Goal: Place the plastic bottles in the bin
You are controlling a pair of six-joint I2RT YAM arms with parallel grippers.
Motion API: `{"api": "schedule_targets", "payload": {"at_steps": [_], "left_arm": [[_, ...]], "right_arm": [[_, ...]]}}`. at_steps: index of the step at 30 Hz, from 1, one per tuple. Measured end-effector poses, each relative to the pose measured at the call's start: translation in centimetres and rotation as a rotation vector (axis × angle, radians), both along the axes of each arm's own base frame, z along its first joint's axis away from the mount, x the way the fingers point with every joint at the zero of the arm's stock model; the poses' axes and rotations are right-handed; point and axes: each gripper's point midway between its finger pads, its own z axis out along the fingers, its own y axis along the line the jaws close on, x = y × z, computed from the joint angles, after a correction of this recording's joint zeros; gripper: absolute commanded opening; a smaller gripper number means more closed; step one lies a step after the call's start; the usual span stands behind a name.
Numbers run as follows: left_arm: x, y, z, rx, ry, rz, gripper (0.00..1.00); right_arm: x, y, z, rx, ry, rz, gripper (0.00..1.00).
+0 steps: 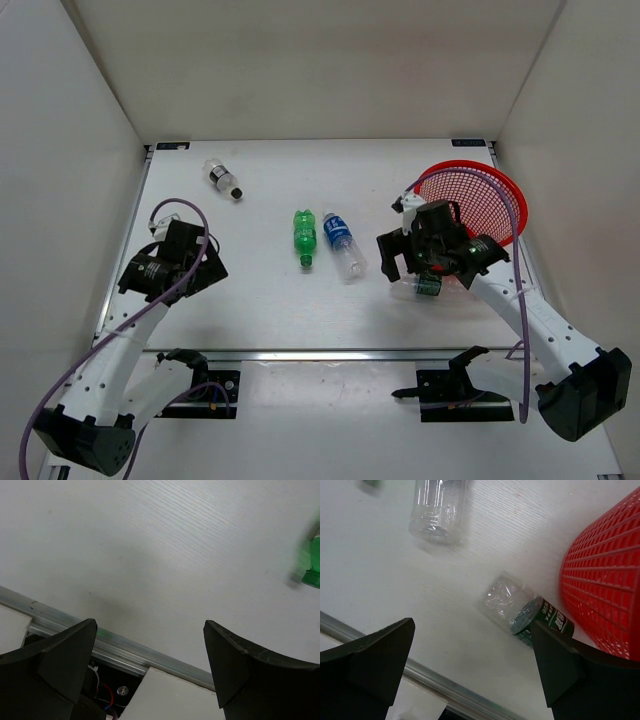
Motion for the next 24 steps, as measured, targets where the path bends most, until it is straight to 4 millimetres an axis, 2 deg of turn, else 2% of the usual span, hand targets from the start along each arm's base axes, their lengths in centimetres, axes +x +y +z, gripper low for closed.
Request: {"api": "schedule_targets", "payload": {"at_steps": [5, 10, 14, 21, 24], "left_arm": [[1.0, -0.7, -0.2, -0.01, -0.008, -0.029, 0.99], [1.1, -0.9, -0.1, -0.021, -0.036, -0.041, 0.99], [1.0, -0.7, -0.6, -0.024, -0.03, -0.042, 0.98], [1.1, -0.8, -1.5, -0.021, -0.013, -0.057, 0.99], [1.4, -0.7, -1.6, -0.016, -0.013, -0.059, 0.99]], "right_arm": [[-0.5, 0.5, -1.9, -0.082, -0.028, 0.095, 0.99], [-1.5, 0.1, -5.3, -0.173, 0.002, 0.179, 0.99], [-0.9, -1.2, -7.1, -0.246, -0.009, 0.199, 0.99], [1.6, -2.7, -8.0, -0.331, -0.082, 0.217, 0.99], [1.4, -3.6, -9.6, -0.379, -0.069, 0.238, 0.99]]}}
